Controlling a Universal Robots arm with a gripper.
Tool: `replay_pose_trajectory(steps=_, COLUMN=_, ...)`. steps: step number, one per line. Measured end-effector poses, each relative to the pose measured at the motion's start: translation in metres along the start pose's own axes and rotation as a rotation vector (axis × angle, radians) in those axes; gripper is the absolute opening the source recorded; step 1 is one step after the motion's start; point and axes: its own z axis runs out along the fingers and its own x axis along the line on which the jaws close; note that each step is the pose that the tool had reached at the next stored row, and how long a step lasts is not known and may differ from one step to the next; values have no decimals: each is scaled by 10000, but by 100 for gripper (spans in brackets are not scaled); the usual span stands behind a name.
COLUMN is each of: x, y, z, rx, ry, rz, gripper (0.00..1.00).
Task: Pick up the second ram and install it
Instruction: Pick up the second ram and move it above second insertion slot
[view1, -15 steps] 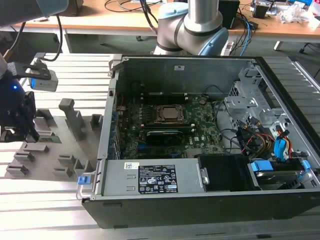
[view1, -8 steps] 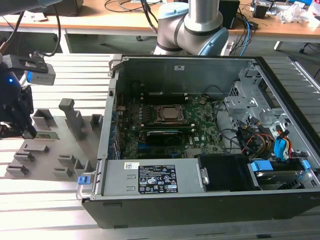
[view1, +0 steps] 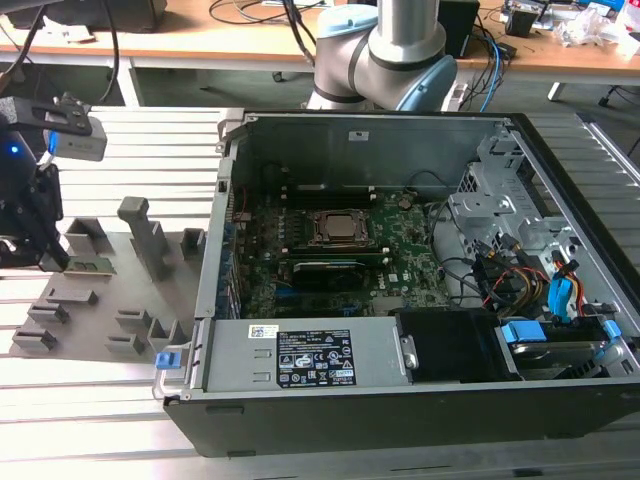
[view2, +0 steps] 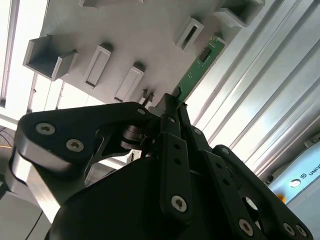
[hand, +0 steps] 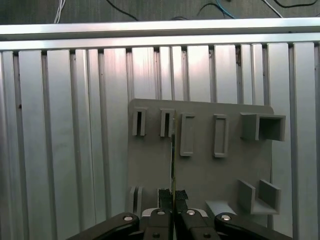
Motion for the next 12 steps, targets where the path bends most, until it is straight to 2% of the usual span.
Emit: replay_pose_trajectory(steps=12, x=-9, y=-2, z=-317, rx=0, ry=0, rz=0, gripper=14)
